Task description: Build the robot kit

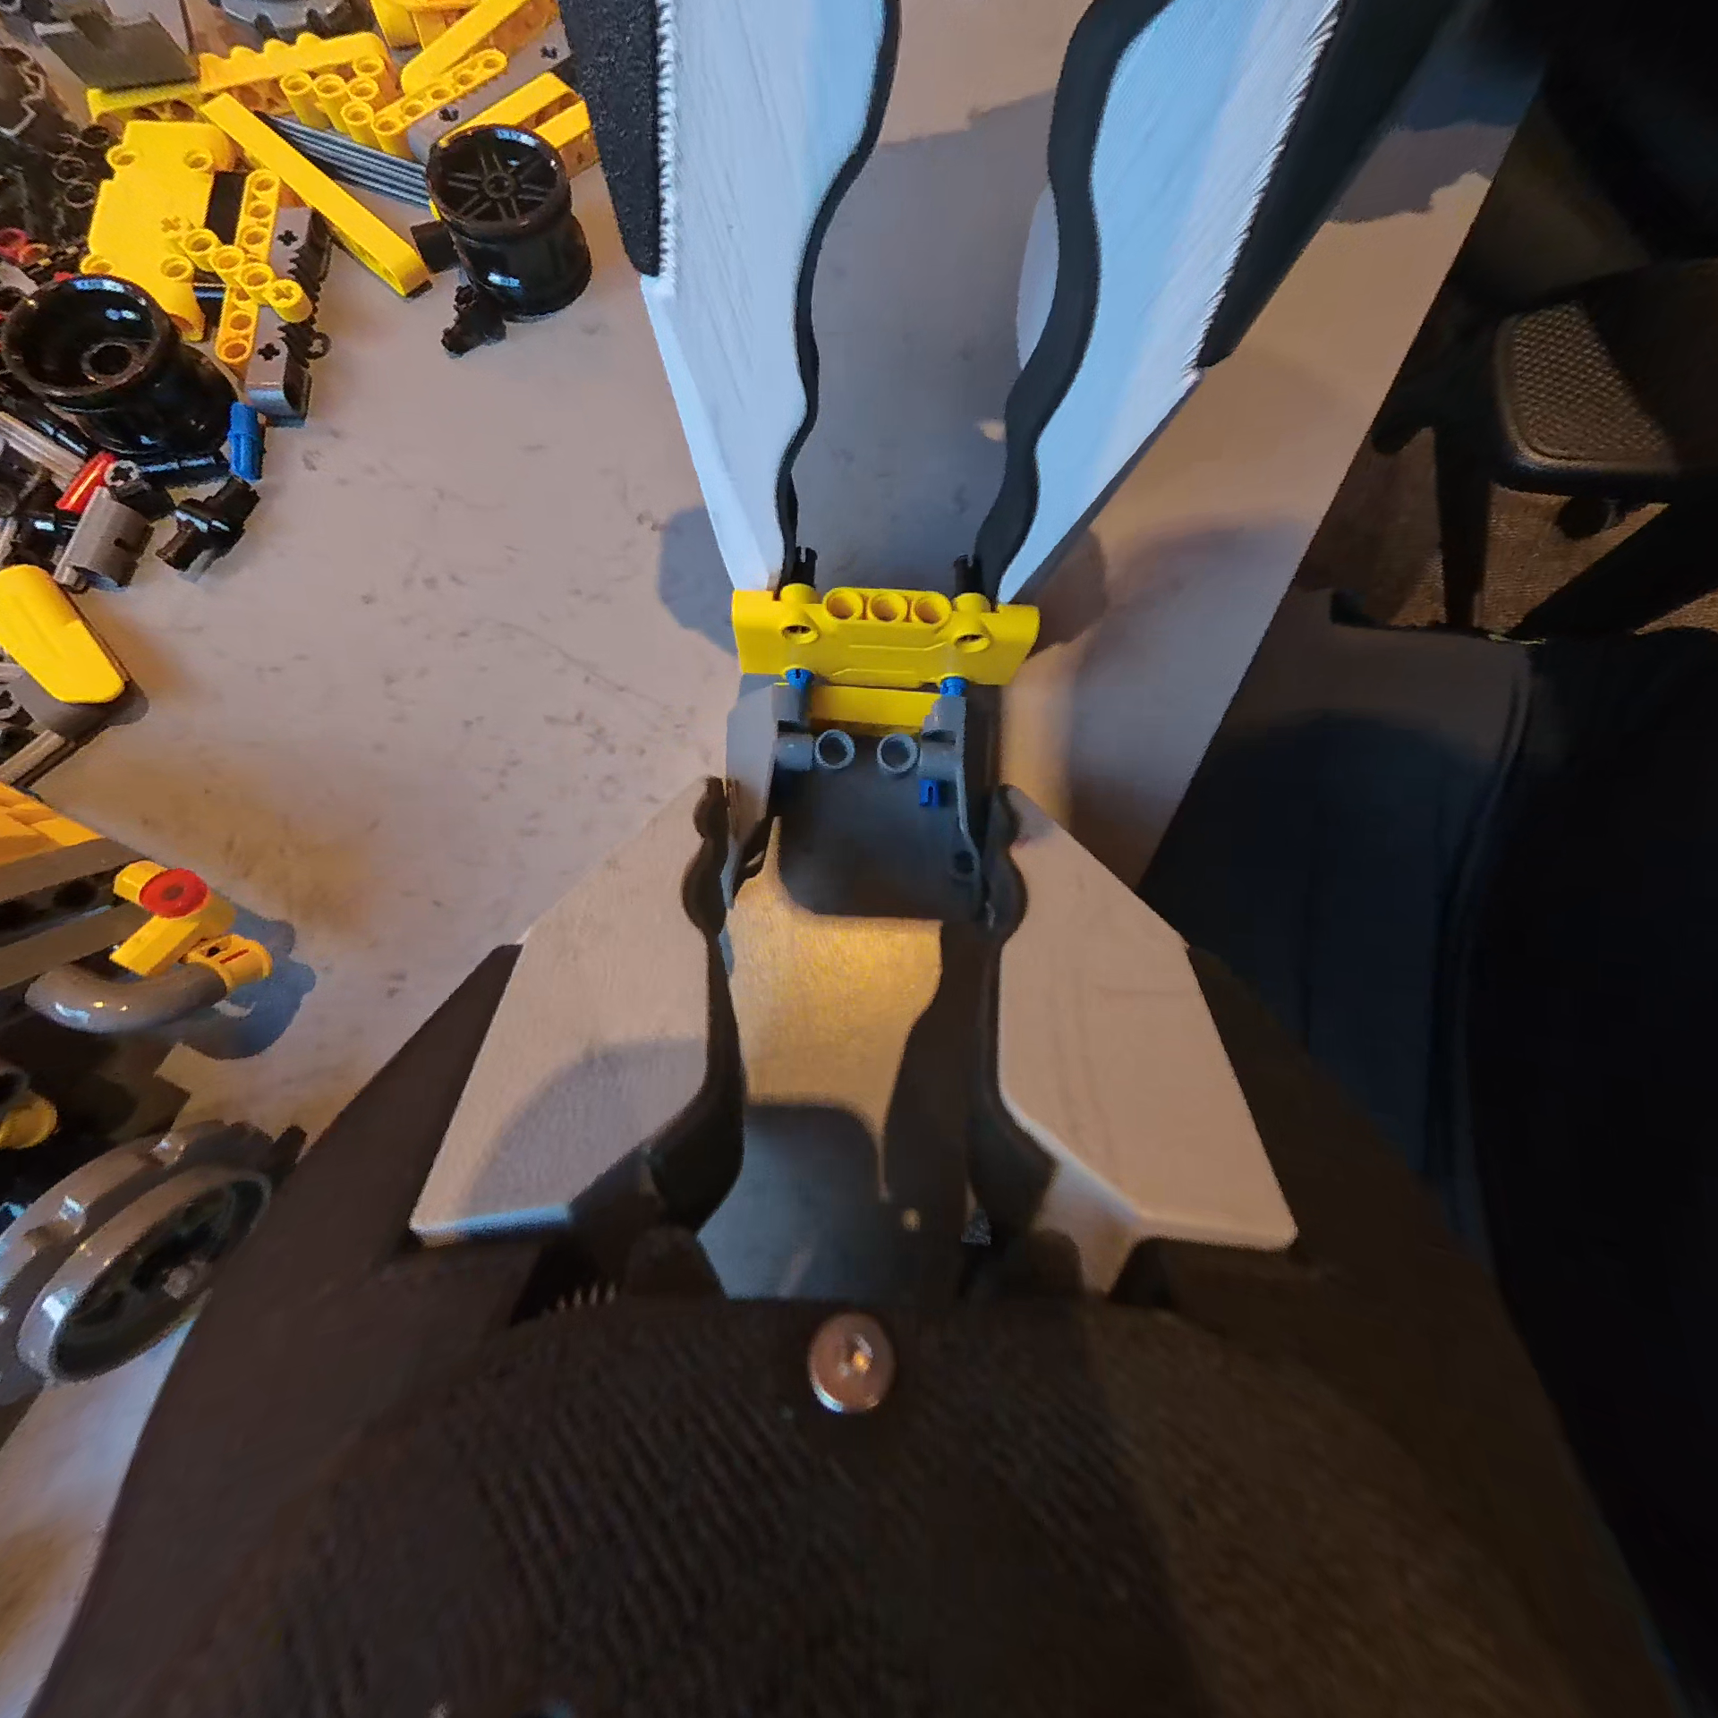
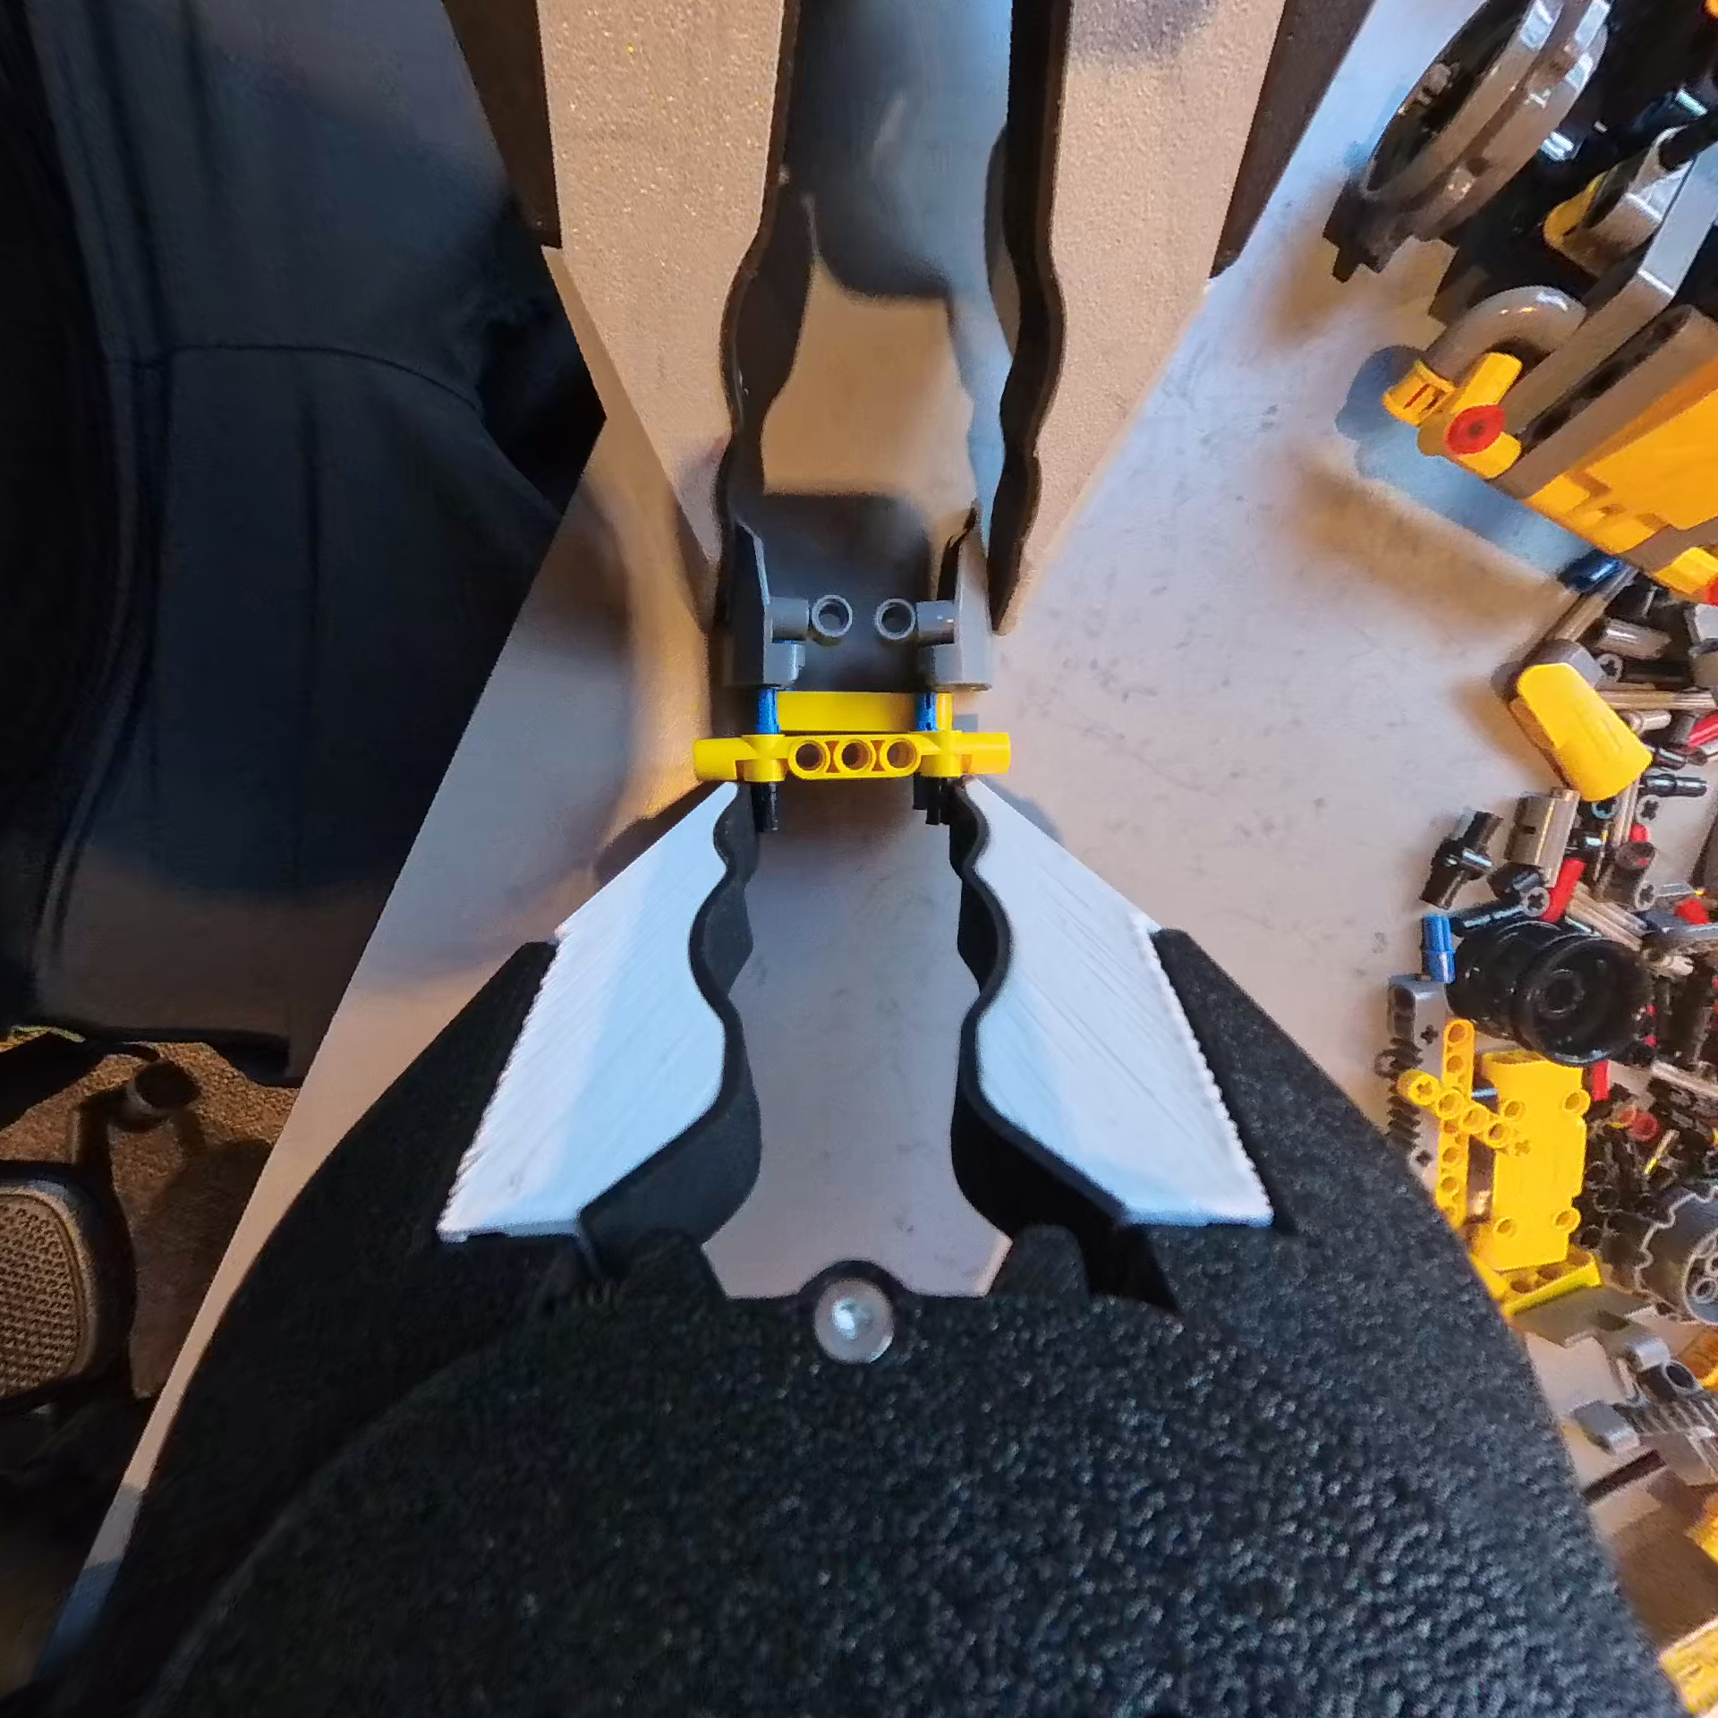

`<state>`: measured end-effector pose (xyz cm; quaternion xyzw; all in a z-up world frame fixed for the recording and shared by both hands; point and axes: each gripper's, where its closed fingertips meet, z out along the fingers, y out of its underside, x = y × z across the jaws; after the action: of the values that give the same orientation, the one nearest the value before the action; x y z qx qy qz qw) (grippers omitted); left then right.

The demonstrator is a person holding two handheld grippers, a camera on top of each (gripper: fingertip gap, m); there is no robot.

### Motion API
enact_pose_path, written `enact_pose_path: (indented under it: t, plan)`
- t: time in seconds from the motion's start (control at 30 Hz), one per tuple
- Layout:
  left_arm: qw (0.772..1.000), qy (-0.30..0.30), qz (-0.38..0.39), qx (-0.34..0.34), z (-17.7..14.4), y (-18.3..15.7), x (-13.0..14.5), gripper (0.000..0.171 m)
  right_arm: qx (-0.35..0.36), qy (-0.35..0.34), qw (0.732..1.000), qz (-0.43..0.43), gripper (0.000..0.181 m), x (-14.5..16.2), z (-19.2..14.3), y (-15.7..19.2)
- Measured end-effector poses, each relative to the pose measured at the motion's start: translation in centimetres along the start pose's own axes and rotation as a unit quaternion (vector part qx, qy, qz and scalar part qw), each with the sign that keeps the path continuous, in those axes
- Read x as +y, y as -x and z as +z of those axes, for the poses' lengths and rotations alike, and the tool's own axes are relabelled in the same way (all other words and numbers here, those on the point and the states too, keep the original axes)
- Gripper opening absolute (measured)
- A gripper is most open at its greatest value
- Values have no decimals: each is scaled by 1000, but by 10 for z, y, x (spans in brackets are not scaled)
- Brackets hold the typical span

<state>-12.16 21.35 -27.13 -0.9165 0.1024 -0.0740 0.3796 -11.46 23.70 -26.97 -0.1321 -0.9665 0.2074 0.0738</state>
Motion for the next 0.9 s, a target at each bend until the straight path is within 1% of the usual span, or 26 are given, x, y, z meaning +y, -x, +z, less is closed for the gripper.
enact_pose_path:
  t: [0.2,0.53,0.73,0.9]
  plan:
    - [1000,-12,8,13,2,1,-2,55,3,-10,1000,9,41,2,-2,-1]
    - [999,-10,20,25,5,1,-5,53,5,-18,1000,16,41,6,-3,-3]
    - [999,-10,22,28,5,0,-5,53,10,-44,999,24,40,5,-2,-2]
    - [999,-9,28,31,5,1,-5,52,20,-36,999,19,40,4,-2,-2]
